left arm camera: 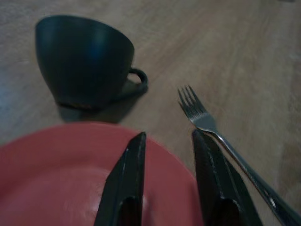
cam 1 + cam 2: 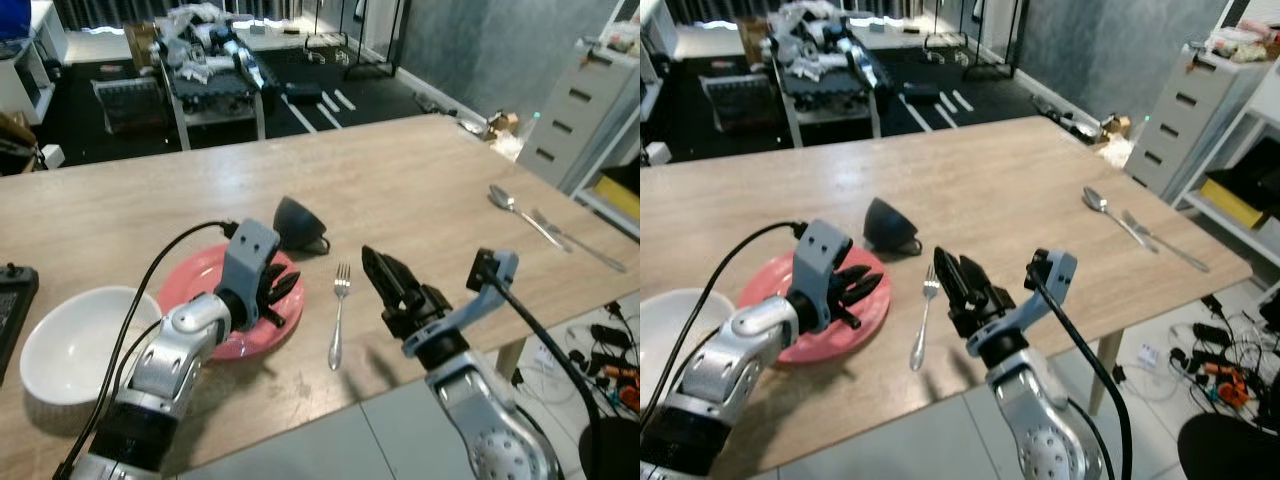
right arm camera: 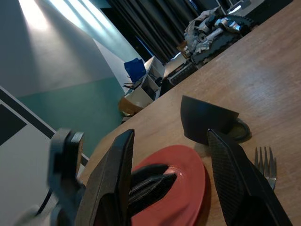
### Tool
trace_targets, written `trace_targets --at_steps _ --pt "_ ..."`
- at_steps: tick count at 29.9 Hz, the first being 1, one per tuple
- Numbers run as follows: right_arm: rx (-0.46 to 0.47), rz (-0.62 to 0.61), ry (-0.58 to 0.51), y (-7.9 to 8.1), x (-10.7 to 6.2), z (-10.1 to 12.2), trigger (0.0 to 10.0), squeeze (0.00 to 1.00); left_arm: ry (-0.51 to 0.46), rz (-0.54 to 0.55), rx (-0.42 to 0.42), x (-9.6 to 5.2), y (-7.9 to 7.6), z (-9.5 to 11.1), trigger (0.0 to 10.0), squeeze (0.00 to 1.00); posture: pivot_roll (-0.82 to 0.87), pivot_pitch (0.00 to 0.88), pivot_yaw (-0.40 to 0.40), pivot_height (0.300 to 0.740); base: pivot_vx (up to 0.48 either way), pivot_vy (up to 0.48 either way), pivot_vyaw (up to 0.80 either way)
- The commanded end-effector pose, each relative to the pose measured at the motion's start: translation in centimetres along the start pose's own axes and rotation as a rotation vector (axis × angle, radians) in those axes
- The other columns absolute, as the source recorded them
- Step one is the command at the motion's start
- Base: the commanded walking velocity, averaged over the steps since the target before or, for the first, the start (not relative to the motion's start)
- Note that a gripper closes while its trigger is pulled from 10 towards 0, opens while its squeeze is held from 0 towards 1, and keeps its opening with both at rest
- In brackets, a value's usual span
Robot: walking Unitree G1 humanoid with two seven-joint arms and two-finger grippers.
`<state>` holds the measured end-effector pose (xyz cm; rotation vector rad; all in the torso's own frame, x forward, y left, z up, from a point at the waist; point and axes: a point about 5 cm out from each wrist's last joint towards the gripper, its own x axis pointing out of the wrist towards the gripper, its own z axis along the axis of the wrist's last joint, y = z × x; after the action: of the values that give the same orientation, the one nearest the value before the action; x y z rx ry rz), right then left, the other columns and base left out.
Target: Setting the table
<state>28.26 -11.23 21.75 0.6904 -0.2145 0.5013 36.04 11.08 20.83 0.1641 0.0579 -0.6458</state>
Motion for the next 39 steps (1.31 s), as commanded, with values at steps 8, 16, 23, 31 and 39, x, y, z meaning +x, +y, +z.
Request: trace_targets --at_steps 8,16,23,31,39 --pt "-0.198 -0.037 0.068 -0.6 -0.8 0.0 10.0 0.00 0.044 -0.042 0.056 3.0 -1.1 0.3 10.0 0.00 0.02 0.177 0.076 0.740 0.000 0.000 0.00" --pt "-0.484 -0.097 0.252 -1.7 -1.2 -3.0 10.0 0.00 -0.006 0.026 0.141 2.2 -0.5 0.9 10.0 0.00 0.03 0.182 0.071 0.740 0.000 0.000 0.00" --pt "-0.634 -0.094 0.345 0.3 1.0 -8.6 10.0 0.00 0.007 0.199 0.175 -2.9 1.9 0.0 10.0 0.00 0.08 0.173 0.059 0.740 0.000 0.000 0.00" --pt "-0.751 -0.198 0.410 -1.0 1.9 -10.1 10.0 0.00 0.016 0.272 0.175 -5.4 3.3 0.1 10.0 0.00 0.11 0.169 0.042 0.740 0.000 0.000 0.00" --pt "-0.857 -0.400 0.361 -4.1 1.8 -8.2 10.0 0.00 0.036 0.308 0.158 -6.8 3.3 0.2 10.0 0.00 0.10 0.164 0.042 0.740 0.000 0.000 0.00"
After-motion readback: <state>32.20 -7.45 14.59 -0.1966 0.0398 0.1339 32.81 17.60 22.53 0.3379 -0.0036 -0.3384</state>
